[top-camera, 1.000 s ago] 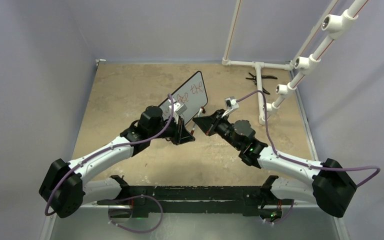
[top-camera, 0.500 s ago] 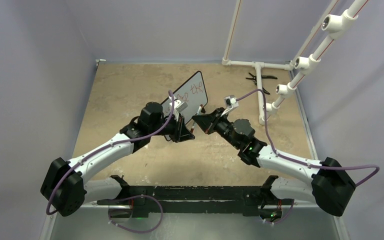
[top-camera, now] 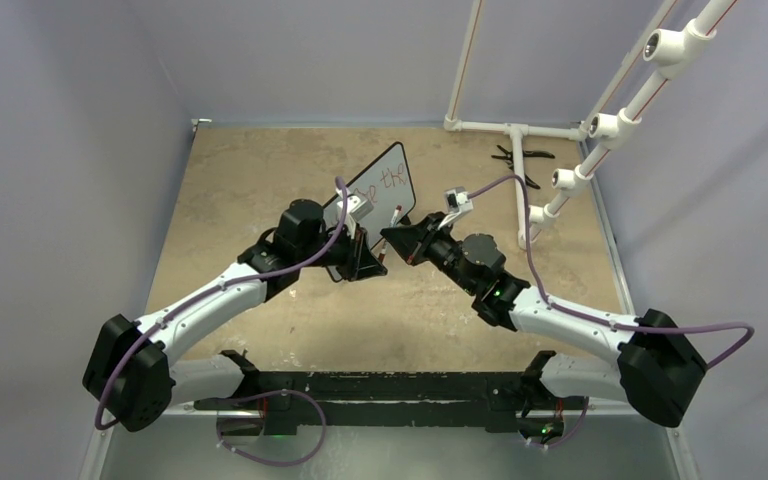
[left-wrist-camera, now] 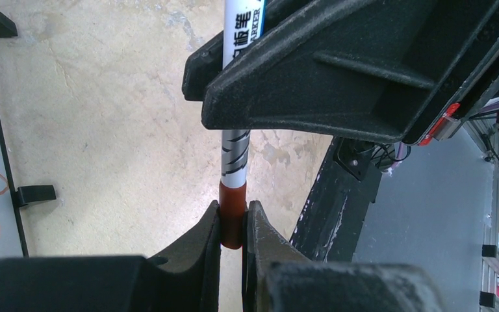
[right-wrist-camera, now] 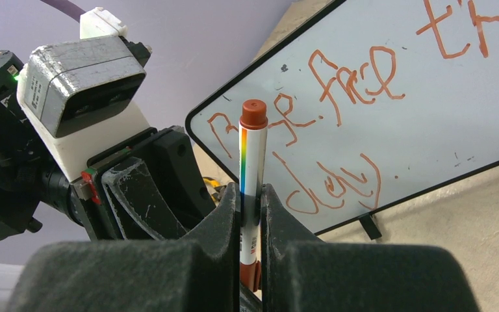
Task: Write a sentence on the whiteboard
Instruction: Adjust the whiteboard marker, then put down the whiteboard marker at the center of the board, then reset both arms
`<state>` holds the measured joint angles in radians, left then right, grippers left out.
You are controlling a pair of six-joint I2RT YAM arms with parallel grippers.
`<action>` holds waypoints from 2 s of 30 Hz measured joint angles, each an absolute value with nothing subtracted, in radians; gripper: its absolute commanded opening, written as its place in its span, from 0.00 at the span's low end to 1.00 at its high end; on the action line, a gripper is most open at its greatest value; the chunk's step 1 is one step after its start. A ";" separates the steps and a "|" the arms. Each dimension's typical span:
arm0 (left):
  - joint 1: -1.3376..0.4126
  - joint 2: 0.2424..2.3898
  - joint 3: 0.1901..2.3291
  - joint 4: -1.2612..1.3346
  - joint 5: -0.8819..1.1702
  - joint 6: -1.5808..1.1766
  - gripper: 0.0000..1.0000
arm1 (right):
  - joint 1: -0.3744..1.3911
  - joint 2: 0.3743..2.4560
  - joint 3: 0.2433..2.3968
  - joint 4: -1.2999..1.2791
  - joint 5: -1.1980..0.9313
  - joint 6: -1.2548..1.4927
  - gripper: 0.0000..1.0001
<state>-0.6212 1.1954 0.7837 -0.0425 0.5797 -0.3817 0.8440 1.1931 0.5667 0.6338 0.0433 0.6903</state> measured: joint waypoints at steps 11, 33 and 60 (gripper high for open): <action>-0.609 1.204 0.797 -0.042 0.616 -0.379 0.31 | 0.864 1.129 0.625 0.485 0.115 0.698 0.01; -0.456 1.156 1.131 -0.076 0.301 -0.294 0.72 | 0.623 1.235 0.746 -0.120 0.237 0.569 0.36; -0.216 0.807 0.813 -0.167 -0.320 -0.198 0.83 | 0.472 0.822 0.602 0.316 0.244 0.306 0.95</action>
<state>-0.2161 0.8074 0.8135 -0.1673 -0.3199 -0.1978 0.4721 0.8223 0.6022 0.3157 0.2443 0.3061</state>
